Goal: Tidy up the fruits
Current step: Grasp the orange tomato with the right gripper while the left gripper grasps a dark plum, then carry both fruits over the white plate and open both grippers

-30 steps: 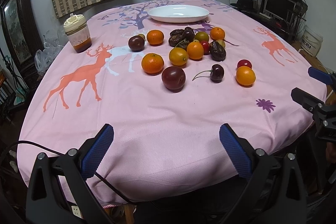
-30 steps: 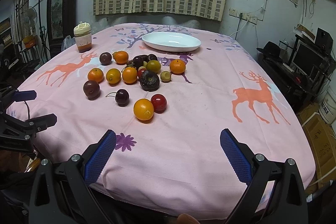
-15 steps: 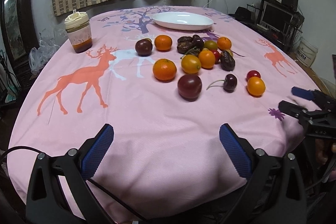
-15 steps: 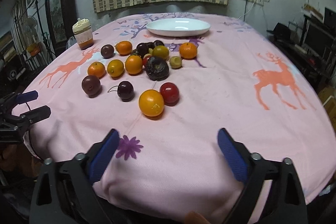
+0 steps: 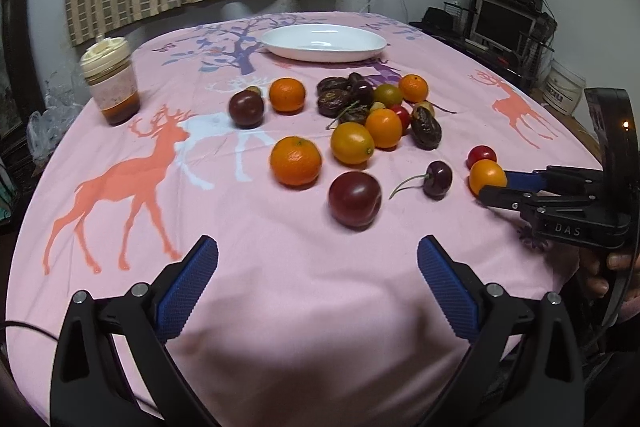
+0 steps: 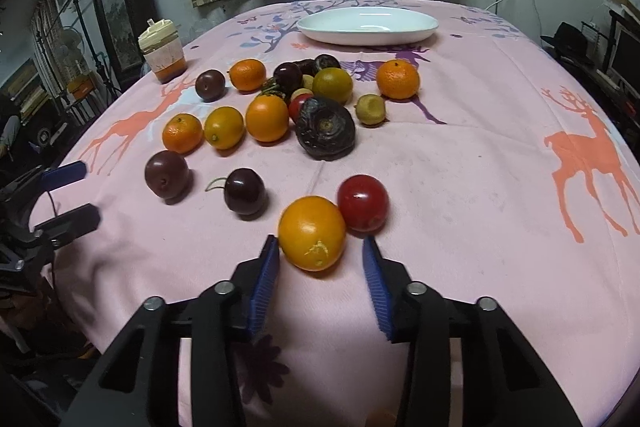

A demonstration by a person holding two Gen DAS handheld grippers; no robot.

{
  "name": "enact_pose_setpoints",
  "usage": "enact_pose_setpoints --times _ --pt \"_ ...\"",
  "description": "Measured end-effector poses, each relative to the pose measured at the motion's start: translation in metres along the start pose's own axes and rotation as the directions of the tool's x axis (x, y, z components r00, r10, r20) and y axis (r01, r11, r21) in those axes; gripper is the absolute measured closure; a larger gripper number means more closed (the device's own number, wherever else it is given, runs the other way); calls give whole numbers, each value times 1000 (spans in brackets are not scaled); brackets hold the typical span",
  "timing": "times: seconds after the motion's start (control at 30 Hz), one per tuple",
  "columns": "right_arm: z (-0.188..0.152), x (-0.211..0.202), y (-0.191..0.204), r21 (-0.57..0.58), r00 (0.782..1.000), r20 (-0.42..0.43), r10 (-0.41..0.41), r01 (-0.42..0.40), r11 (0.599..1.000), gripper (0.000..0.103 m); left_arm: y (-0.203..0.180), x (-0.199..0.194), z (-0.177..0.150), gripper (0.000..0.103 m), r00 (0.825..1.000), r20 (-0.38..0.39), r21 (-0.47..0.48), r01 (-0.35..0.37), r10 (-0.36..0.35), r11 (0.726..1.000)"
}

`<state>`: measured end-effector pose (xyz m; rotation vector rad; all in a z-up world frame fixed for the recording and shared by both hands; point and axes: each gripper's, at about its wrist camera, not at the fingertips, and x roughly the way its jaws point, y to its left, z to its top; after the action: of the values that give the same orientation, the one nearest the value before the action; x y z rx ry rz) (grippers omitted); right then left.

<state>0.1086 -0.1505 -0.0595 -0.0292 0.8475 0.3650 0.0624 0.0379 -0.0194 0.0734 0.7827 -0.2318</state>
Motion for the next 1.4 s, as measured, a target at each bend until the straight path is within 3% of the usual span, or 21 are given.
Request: enact_pose_setpoints --times 0.03,0.1,0.2,0.43,0.53,0.67,0.73,0.83,0.93,1.07,1.17,1.4 --pt "1 1 1 0 1000 -2 14 -14 1000 70 -2 4 4 10 1000 -5 11 12 -12 1000" --pt "0 -1 2 -3 1000 -4 11 -11 1000 70 -7 13 11 28 999 -21 33 39 -38 999" --pt "-2 -8 -1 7 1000 0 27 -27 1000 70 -10 31 20 40 997 -51 38 62 -60 997" --pt "4 -20 -13 28 999 0 53 -53 998 70 -10 57 29 50 987 -120 18 112 -109 994" --pt "12 -25 -19 33 998 7 69 -69 997 70 -11 66 26 65 981 -161 15 114 -111 993" --pt "35 -35 -28 40 994 34 108 -109 993 70 -5 64 28 66 973 -176 -18 148 -149 989" --pt "54 -36 -35 40 992 50 114 -116 992 70 1 59 42 66 962 -177 -35 205 -208 978" --pt "90 -30 -46 38 991 82 106 -110 993 70 11 53 83 66 955 -142 -28 259 -260 966" --pt "147 -3 -62 48 989 115 90 -97 994 70 22 67 145 66 957 -95 -15 273 -274 962" --pt "214 61 -80 57 995 86 50 -55 997 69 31 133 227 65 975 -89 -7 202 -202 979" --pt "248 107 -88 58 998 53 24 -27 998 69 33 190 266 65 979 -130 -28 156 -158 987" --pt "274 175 -97 69 1000 -12 18 -18 997 69 43 270 287 65 965 -220 -114 123 -146 986"
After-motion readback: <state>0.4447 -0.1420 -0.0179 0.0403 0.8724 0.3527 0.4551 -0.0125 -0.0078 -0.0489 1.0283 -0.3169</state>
